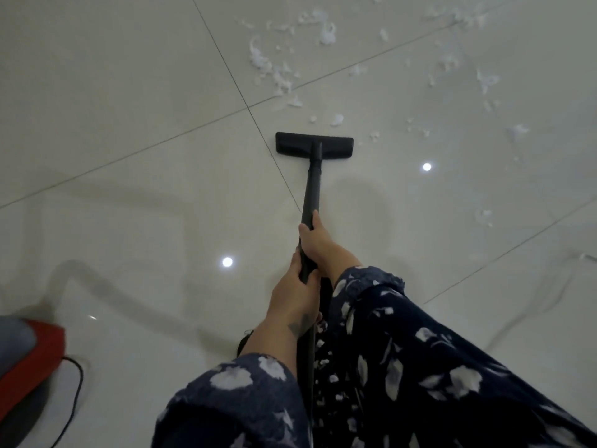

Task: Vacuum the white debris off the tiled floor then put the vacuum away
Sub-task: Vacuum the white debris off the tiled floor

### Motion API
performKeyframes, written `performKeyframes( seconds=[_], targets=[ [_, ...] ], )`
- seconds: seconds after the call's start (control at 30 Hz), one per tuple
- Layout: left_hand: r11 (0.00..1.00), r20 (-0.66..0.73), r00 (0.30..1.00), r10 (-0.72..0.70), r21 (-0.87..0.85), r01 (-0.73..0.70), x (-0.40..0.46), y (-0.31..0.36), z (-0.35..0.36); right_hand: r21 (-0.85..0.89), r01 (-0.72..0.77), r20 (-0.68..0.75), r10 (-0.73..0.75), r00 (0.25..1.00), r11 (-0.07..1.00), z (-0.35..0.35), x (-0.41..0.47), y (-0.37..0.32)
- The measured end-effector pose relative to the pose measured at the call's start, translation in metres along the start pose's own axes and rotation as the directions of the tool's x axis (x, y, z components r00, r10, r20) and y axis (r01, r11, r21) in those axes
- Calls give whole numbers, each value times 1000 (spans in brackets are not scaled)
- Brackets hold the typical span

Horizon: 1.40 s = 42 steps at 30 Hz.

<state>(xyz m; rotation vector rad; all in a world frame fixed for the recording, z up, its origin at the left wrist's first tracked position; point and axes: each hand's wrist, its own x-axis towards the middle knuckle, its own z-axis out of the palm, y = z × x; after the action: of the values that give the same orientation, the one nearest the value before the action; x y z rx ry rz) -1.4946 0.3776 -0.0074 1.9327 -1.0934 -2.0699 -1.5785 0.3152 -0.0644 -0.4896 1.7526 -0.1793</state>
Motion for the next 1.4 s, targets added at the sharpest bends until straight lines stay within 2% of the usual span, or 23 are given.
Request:
performKeyframes(
  seconds=[0.13, 0.57, 0.97, 1.4],
  targets=[
    [999, -34, 999, 34, -19, -35, 29, 29, 1, -45, 39, 24, -38, 999, 998, -18, 26, -32],
    [980, -190, 982, 0, -197, -38, 94, 122, -4, -243, 112, 143, -78, 987, 964, -60, 77, -139],
    [972, -226, 974, 8, -226, -60, 143, 173, -62, -264, 153, 146, -117, 982, 952, -42, 117, -223],
    [982, -194, 980, 37, -173, -71, 182, 232, -165, -217, 160, 112, -138, 984, 963, -4, 142, -331]
  ],
)
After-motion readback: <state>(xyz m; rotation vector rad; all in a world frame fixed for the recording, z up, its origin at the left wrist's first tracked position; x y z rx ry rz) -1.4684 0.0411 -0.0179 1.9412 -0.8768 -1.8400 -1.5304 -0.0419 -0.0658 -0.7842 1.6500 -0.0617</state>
